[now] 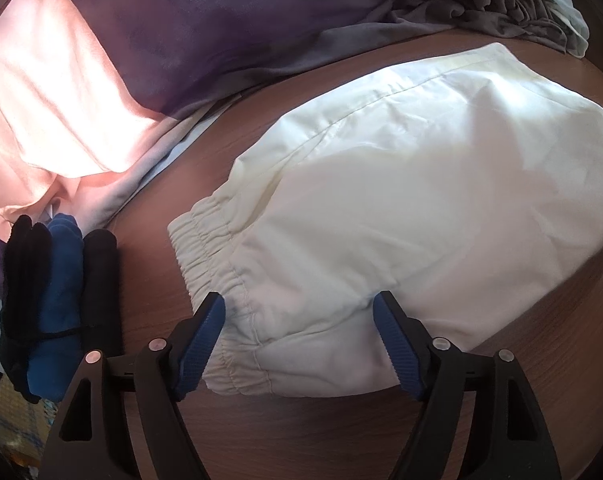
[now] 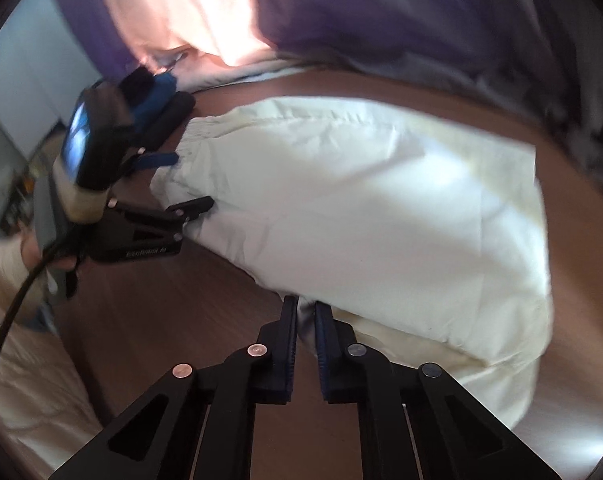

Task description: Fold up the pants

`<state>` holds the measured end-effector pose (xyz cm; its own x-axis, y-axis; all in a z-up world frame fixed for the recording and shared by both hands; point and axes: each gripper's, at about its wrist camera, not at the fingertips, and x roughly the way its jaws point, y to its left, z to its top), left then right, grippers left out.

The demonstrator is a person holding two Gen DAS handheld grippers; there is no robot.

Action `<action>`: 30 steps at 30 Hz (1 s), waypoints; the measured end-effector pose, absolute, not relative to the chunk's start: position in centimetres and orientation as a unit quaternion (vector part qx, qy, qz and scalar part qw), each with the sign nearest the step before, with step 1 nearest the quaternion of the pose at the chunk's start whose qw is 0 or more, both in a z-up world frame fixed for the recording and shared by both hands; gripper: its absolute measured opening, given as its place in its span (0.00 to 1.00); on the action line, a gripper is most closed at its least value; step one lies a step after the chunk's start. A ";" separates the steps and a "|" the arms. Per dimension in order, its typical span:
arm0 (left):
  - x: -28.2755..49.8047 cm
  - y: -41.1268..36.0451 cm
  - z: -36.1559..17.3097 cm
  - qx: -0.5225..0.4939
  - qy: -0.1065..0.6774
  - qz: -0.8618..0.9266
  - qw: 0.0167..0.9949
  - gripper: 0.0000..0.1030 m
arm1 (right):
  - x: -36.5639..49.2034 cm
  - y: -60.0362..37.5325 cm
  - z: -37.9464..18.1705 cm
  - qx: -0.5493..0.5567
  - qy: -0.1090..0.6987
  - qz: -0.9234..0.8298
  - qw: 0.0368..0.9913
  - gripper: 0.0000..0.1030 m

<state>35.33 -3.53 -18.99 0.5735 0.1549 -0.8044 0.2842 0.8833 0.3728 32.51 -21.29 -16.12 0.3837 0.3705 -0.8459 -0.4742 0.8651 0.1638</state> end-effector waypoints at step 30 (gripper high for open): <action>35.7 -3.1 -18.9 0.229 0.468 -0.040 0.852 0.80 | 33.6 -23.4 -18.6 0.092 0.542 0.219 0.806 0.29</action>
<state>35.73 -3.11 -18.90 0.5588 0.1471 -0.8162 0.2825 0.8915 0.3541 33.61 -23.37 -18.60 0.3172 0.4526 -0.8334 -0.2541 0.8872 0.3851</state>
